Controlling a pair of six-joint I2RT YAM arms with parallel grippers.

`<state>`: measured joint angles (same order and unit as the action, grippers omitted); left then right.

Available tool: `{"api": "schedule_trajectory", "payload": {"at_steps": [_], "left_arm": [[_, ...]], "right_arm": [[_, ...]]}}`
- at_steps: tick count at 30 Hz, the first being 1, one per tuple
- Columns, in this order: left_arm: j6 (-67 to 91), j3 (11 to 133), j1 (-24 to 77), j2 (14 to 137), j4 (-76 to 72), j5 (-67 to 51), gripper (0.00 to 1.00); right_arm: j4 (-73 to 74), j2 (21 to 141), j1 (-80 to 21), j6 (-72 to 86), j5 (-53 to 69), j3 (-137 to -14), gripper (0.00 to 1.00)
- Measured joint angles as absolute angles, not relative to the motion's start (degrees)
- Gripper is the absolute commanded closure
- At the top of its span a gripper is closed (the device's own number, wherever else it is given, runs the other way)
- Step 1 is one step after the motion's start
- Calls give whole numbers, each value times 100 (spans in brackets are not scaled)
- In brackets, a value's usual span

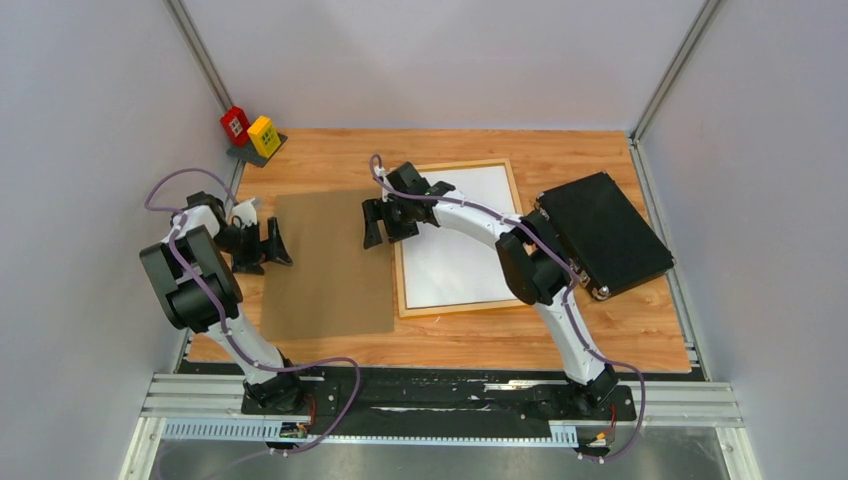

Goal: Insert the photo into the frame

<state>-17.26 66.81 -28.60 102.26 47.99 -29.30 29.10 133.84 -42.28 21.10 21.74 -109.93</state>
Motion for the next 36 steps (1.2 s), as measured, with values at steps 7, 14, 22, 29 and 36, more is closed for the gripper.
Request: {"api": "schedule_trajectory", "payload": {"at_steps": [7,14,22,29,36], "left_arm": [[-1726,6683,-2860,10256,4797,-2950,0],[-1732,6683,-2860,10256,4794,-2961,0],[-1828,6683,-2860,10269,4803,-3070,0],[-1990,6709,-2864,10363,4851,-3114,0],[-2150,6713,-2897,10370,4871,-3122,0]], "right_arm": [[2974,13384,-4265,2137,1474,-11032,15],[3098,13474,-4257,2252,1243,-11159,14],[3188,13817,-4263,2381,1398,-11601,16],[3199,13957,-4239,2519,1822,-11782,17],[3162,14029,-4180,2585,2220,-11826,17]]}}
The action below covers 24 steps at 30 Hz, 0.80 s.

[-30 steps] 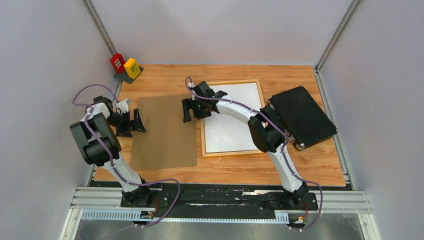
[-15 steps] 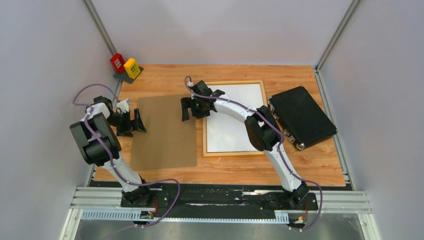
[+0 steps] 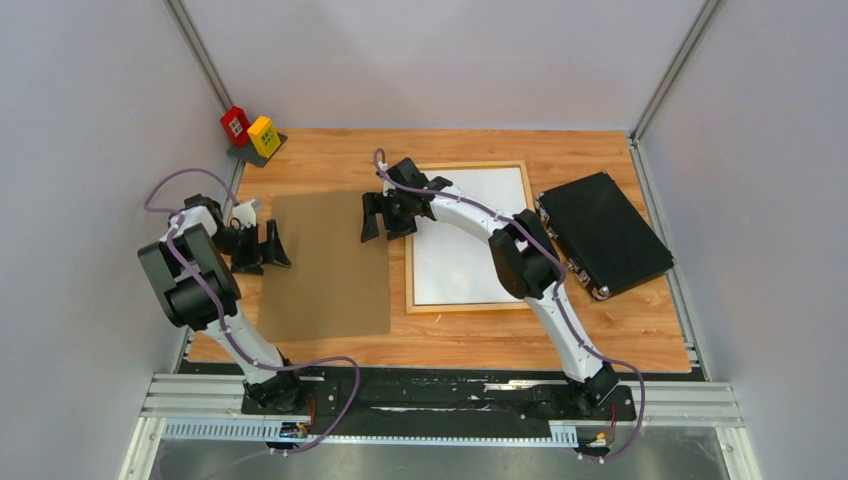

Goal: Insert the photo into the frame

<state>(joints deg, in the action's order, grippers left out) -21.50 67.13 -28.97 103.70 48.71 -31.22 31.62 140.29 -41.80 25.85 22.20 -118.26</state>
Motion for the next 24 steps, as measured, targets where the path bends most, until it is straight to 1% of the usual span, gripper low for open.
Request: {"api": "schedule_trajectory", "payload": {"at_steps": [10,19,24], "left_arm": [[-2259,6781,-2965,10455,4947,-3223,0],[-1938,6567,-2923,10071,4399,-2359,0],[-1909,6567,-2923,9944,4246,-2169,0]], "right_arm": [[3103,14046,-4132,2561,2451,-11808,17],[2840,13937,-4178,2467,2427,-11548,17],[2768,13858,-4209,2351,2386,-11417,17]]}}
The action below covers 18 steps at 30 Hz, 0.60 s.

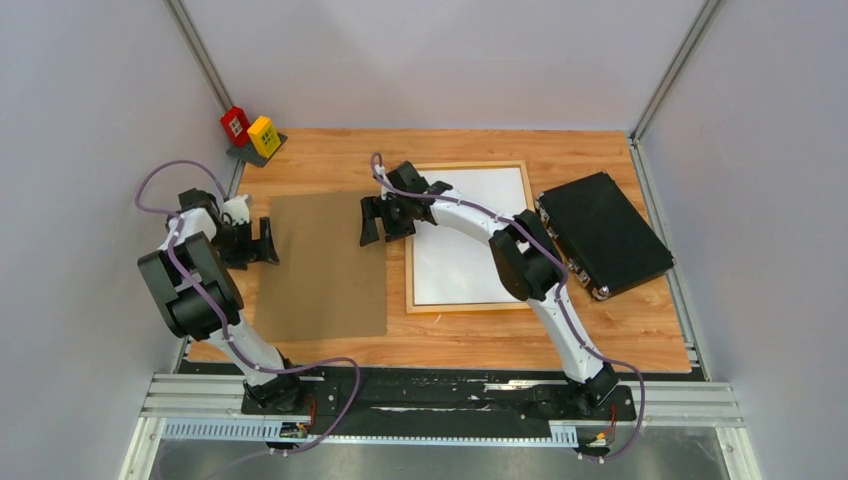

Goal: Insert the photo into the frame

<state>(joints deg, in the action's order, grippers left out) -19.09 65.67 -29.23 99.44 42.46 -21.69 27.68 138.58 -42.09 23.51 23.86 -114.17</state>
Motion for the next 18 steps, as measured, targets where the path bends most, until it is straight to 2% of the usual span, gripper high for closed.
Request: {"api": "schedule_trajectory", "payload": {"at_steps": [18], "left_arm": [[-1959,6563,-2818,10256,4274,-2716,0]], "right_arm": [[2753,13843,-4230,2222,2368,-11386,17]]}}
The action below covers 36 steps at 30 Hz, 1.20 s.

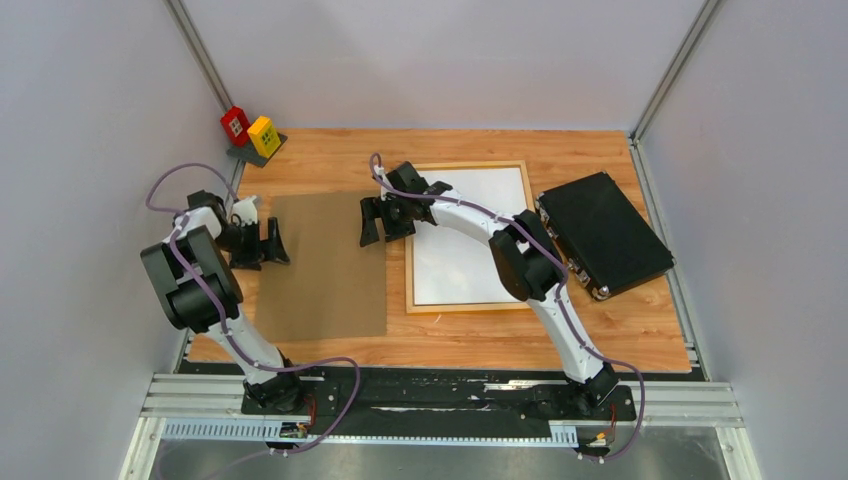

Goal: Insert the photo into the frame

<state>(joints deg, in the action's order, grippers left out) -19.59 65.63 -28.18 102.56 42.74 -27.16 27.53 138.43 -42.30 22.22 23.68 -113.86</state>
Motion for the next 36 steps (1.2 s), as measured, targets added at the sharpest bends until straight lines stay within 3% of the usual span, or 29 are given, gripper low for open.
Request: {"api": "schedule_trajectory", "payload": {"at_steps": [20,36], "left_arm": [[-2206,6657,-2716,10204,4960,-3229,5],[-2467,7588,-2272,8449,5680,-4241,2]], "right_arm": [[2764,13843,-4093,2222,2467,-11375,17],[2930,13854,-4066,2152,2596,-11513,16]]}}
